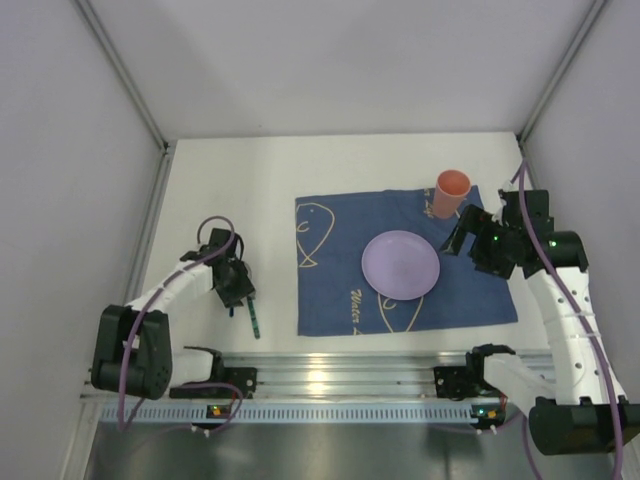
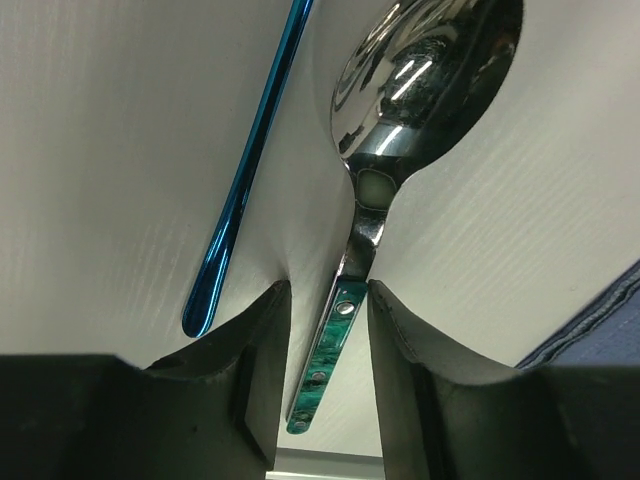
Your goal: Set the dinner table for one person
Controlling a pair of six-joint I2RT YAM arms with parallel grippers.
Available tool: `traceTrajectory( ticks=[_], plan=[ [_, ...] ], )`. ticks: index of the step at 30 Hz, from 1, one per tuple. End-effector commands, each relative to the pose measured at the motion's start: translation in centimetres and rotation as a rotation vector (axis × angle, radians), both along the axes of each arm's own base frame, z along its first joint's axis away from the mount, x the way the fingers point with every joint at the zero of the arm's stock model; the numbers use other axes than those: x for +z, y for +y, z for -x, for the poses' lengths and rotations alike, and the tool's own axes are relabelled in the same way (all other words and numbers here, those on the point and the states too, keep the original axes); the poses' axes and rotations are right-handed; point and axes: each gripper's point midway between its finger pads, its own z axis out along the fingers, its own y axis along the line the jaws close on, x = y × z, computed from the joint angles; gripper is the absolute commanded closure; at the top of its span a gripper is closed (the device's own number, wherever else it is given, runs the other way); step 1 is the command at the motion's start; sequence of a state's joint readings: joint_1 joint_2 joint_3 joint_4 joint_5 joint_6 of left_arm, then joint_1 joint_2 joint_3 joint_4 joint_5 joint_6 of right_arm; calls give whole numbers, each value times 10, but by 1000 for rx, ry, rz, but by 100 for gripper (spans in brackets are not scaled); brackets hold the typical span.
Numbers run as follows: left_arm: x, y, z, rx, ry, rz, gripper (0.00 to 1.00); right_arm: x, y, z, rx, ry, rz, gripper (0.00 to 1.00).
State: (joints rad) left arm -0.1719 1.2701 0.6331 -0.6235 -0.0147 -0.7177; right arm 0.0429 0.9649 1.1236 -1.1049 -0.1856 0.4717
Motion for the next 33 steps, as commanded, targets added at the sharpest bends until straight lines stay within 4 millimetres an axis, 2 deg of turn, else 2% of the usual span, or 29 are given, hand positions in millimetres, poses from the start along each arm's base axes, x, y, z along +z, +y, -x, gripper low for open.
traceTrajectory(
  ticks=[1,4,7,8,9,10,12,13,15,16,18,19,20,21,22,23,24,25,26,27,28,29,30,31,33],
  plan=[
    [-4,-1,-9,-6,-23,8,58,7,1,-10,6,-45,3,0],
    [-11,-1,-10,-22,-9,0,63,7,0,-11,3,-45,8,0],
    [-18,-2,-14,-41,-3,-4,73,7,-1,-10,-1,-45,13,0],
    [-20,-7,-13,-56,9,24,87,7,-1,-10,-2,-45,14,0],
    [-20,-8,-16,-64,3,27,93,7,-1,-10,-2,-45,16,0],
    [-16,-10,-22,-69,-7,30,100,7,-2,-10,-2,-47,17,0],
    [-7,-14,-30,-82,-24,45,100,12,-5,-13,0,-64,38,2],
    [6,-17,-45,-87,-69,54,100,16,-2,-13,17,-78,52,2],
    [29,-26,-62,-105,-131,92,100,33,-3,-21,19,-136,102,2],
    [52,-31,-82,-109,-190,107,100,40,10,-23,69,-160,102,1],
    [74,-44,-100,-122,-236,145,100,57,37,-36,158,-227,58,0],
    [97,-53,-121,-130,-281,166,100,62,63,-34,252,-251,21,0],
    [108,-61,-131,-135,-300,183,100,63,87,-33,335,-246,-36,0],
    [120,-75,-138,-164,-319,199,100,65,103,-33,371,-255,-68,0],
    [143,-92,-158,-197,-359,239,100,70,128,-29,438,-279,-94,0],
    [157,-103,-165,-221,-381,259,100,67,140,-31,444,-270,-102,0],
    [169,-125,-167,-271,-396,284,100,66,149,-32,460,-272,-104,0],
    [192,-143,-182,-310,-442,313,100,70,166,-29,498,-299,-120,0],
    [200,-157,-181,-344,-437,332,100,65,176,-32,514,-290,-120,0],
    [230,-181,-184,-400,-491,363,100,65,183,-33,529,-294,-124,0],
    [224,-196,-187,-428,-461,373,100,65,192,-32,553,-298,-127,0],
    [223,-207,-180,-459,-426,383,100,64,200,-39,568,-301,-125,0],
    [227,-225,-173,-502,-421,399,100,64,204,-42,578,-306,-122,0],
    [236,-237,-174,-522,-434,411,100,63,209,-44,587,-304,-119,0],
    [247,-258,-165,-560,-442,445,100,59,214,-54,595,-304,-96,0]
  ],
)
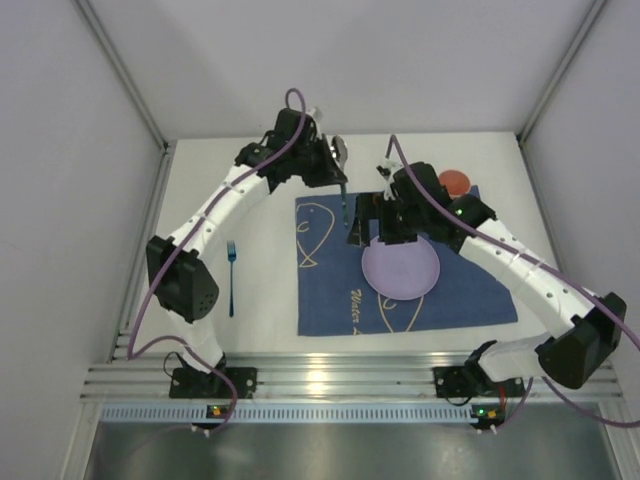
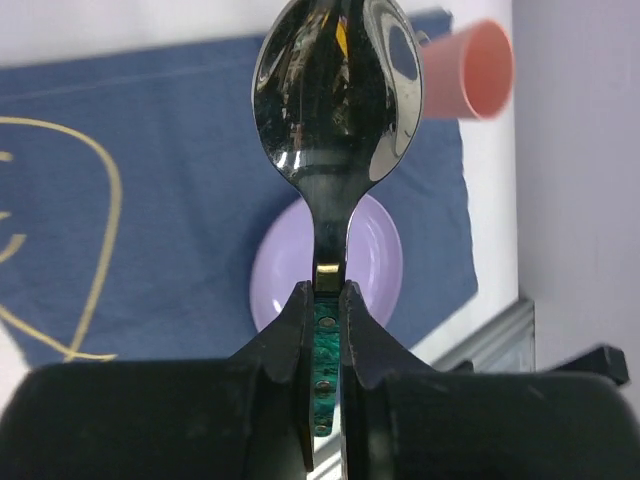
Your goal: Set the dinner table for one person
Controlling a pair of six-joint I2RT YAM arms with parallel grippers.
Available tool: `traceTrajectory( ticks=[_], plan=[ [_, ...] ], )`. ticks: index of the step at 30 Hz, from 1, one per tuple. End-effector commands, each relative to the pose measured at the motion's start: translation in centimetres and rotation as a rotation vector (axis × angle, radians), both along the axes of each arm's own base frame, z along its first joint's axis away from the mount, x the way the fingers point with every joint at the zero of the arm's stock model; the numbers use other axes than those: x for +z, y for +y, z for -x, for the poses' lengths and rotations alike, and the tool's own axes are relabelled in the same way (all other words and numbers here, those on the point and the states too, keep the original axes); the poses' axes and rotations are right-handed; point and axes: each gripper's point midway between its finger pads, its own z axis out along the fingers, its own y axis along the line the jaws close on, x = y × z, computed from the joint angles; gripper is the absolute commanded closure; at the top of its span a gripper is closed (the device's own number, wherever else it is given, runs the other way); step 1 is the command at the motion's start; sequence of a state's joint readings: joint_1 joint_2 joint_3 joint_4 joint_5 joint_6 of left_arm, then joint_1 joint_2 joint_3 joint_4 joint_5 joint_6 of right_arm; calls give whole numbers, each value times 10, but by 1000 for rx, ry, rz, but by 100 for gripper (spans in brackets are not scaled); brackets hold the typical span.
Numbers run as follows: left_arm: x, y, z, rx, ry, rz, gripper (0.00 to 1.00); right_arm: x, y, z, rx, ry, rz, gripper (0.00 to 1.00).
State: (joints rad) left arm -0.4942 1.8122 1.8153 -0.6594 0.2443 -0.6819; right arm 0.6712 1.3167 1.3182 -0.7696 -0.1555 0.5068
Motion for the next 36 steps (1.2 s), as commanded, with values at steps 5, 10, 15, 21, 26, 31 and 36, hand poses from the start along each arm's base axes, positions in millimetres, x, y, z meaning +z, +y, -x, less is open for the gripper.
traceTrajectory(
  ticks=[5,10,15,21,26,31,36],
  plan=[
    [27,-40,41,-128,58,79,100,21,19,-39,-15,-137,-1,2],
    [36,-42,48,-129,53,120,100,10,18,-46,-35,-134,23,19],
    [40,-46,54,-137,57,180,100,2,23,-46,-26,-115,13,54],
    [37,-47,63,-137,59,235,100,3,24,-46,-33,-124,-8,100],
    [25,-39,67,-123,59,199,100,11,13,-37,-52,-148,-16,100],
    [-13,-6,67,-46,71,-3,82,15,-20,-19,-105,-158,20,100],
    [-36,40,74,29,62,-206,56,10,-74,2,-216,-143,92,100]
  ],
)
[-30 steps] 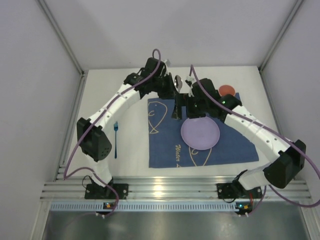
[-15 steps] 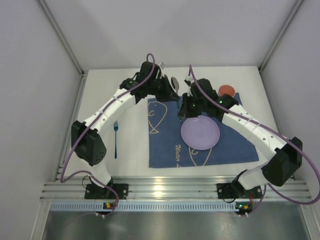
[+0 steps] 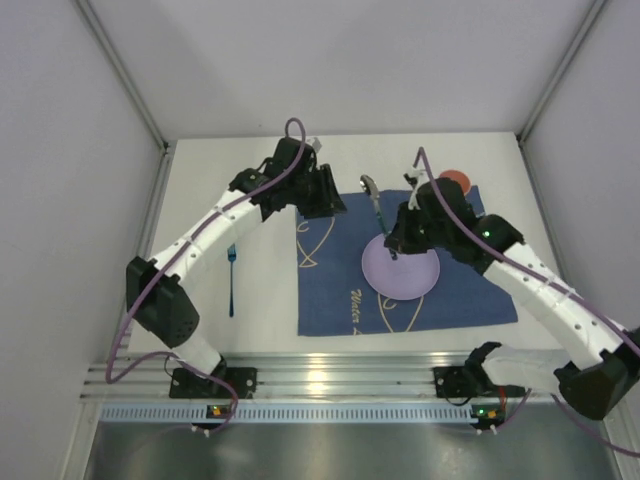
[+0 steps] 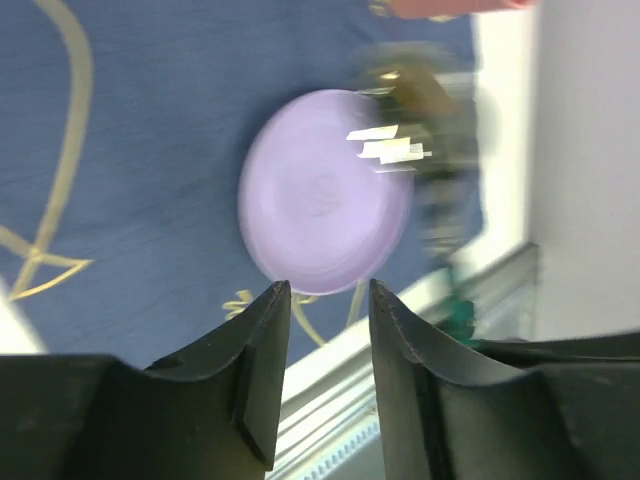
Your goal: Set the dinner table for one person
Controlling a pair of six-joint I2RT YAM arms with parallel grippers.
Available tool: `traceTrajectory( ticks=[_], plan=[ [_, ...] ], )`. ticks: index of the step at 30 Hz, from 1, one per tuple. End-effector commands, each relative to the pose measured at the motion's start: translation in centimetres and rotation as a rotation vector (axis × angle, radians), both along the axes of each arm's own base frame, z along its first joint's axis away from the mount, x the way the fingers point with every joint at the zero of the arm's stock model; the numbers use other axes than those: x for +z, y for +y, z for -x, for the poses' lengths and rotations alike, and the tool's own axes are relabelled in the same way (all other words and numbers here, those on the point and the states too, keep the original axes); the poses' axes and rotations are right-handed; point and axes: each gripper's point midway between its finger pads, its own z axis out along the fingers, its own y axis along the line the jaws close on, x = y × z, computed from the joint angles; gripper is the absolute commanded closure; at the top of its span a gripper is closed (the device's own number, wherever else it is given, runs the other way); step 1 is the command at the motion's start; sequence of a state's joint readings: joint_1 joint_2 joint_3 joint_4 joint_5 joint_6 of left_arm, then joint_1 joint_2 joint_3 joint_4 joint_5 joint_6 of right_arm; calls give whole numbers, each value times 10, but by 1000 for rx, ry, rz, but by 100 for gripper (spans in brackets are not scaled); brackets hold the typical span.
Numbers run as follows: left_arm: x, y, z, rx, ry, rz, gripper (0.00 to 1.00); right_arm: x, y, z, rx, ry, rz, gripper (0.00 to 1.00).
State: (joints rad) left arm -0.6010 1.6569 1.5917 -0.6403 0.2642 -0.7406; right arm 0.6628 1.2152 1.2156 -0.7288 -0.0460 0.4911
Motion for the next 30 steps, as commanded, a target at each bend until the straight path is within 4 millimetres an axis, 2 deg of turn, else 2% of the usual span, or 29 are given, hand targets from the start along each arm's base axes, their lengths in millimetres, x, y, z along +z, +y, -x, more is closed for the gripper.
traceTrajectory(
  ticks=[1,2,4,5,6,7,9,10,12,13,18,23,26,30],
  plan=[
    [-26,72,0,130,-23,-262,54,11,-63,14,-167,-52,63,100],
    [-38,81,4,143,-3,-290,52,8,-72,18,-188,-44,71,100],
    [-40,104,2,201,-3,-300,44,-6,-98,27,-252,-13,99,100],
    [-53,114,6,214,24,-317,42,-11,-107,30,-274,2,111,100],
    [-52,122,6,235,21,-311,41,-17,-120,30,-317,16,122,100],
    [-56,137,2,263,34,-314,40,-28,-127,34,-333,43,137,100],
    [-68,153,6,283,74,-331,40,-43,-144,36,-389,89,158,100],
    [-71,167,3,308,83,-340,40,-60,-148,40,-392,138,173,100],
    [-81,179,6,319,111,-362,40,-76,-162,38,-448,188,181,100],
    [-83,185,5,325,116,-371,41,-81,-159,35,-428,214,184,100],
    [-87,190,7,320,131,-374,41,-100,-170,11,-478,294,182,100],
    [-85,189,8,326,124,-358,42,-118,-176,-5,-446,332,176,100],
    [-85,190,8,336,121,-361,41,-133,-180,-7,-415,392,183,100],
    [-87,195,8,348,120,-368,42,-160,-192,4,-410,520,229,100]
  ],
)
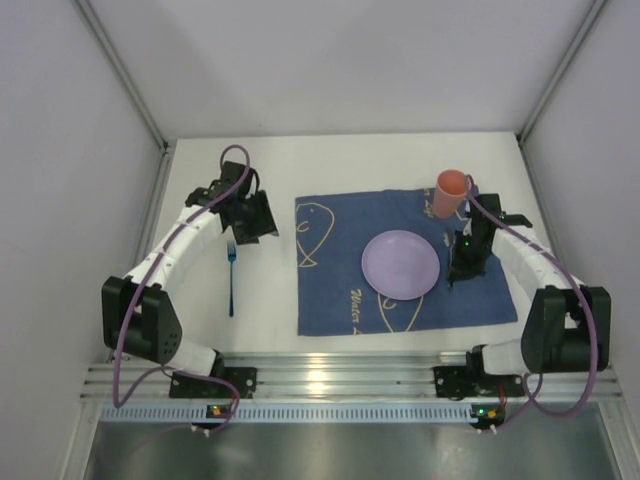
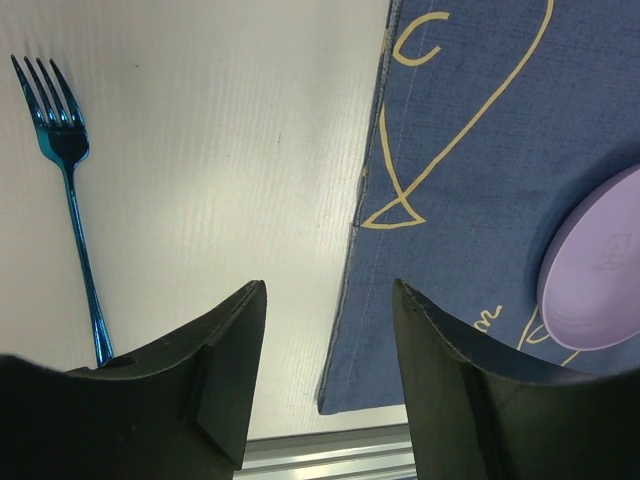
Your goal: Set the dinner table for one person
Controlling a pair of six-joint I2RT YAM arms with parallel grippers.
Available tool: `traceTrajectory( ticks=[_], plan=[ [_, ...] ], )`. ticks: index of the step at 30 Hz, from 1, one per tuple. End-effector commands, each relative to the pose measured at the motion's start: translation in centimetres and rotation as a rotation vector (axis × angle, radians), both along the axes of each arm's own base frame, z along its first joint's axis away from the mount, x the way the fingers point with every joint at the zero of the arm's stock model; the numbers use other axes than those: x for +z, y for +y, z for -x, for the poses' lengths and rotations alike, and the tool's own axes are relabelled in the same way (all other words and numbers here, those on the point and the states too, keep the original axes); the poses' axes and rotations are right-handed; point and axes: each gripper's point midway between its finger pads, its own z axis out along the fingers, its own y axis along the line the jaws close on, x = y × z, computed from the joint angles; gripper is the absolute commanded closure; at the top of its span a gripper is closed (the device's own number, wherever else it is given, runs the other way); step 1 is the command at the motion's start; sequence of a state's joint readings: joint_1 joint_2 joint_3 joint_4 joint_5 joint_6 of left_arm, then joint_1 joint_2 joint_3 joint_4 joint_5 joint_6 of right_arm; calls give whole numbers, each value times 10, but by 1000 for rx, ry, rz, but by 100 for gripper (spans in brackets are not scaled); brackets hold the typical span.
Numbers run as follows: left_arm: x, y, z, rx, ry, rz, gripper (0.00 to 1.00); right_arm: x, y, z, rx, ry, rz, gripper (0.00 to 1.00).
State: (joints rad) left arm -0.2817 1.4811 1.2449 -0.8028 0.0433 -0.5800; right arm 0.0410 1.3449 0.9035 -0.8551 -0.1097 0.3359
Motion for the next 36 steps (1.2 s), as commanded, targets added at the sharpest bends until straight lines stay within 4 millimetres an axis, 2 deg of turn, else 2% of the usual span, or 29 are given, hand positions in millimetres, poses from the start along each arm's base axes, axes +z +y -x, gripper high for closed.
traceTrajectory(
  ticks=[1,4,5,7,8,11,14,17,18,22,25,27,32,36],
  plan=[
    [9,6,0,9,-40,-4,42,-7,-16,-5,-6,28,2,100],
    [5,12,2,17,-26,-22,42,-9,-23,-3,-43,101,15,95],
    [6,13,3,18,-27,-25,42,-9,-24,3,-47,145,19,80],
    [4,16,4,25,-26,-26,42,-9,-32,0,-56,179,62,56],
    [5,17,4,28,-29,-28,42,-8,-35,0,-65,187,75,29],
    [3,21,5,42,-27,-31,42,-5,-39,-1,-77,200,86,21],
    [0,23,6,53,-14,-32,42,-2,-41,-2,-80,204,93,19],
    [-9,42,6,111,11,-96,42,8,-38,-4,-70,186,78,19],
    [-12,52,5,142,20,-116,42,17,-36,-9,-68,155,68,20],
    [-39,74,13,209,101,-128,43,44,-30,-14,-58,88,48,19],
    [-66,93,18,269,178,-147,44,63,-18,-17,-45,31,18,20],
    [-76,103,20,302,204,-147,45,74,-8,-16,-68,3,-27,20],
    [-108,109,29,295,260,-168,51,86,18,-15,-52,-50,-111,20],
    [-134,124,37,282,314,-261,56,89,12,-14,-21,-44,-73,21]
  ],
)
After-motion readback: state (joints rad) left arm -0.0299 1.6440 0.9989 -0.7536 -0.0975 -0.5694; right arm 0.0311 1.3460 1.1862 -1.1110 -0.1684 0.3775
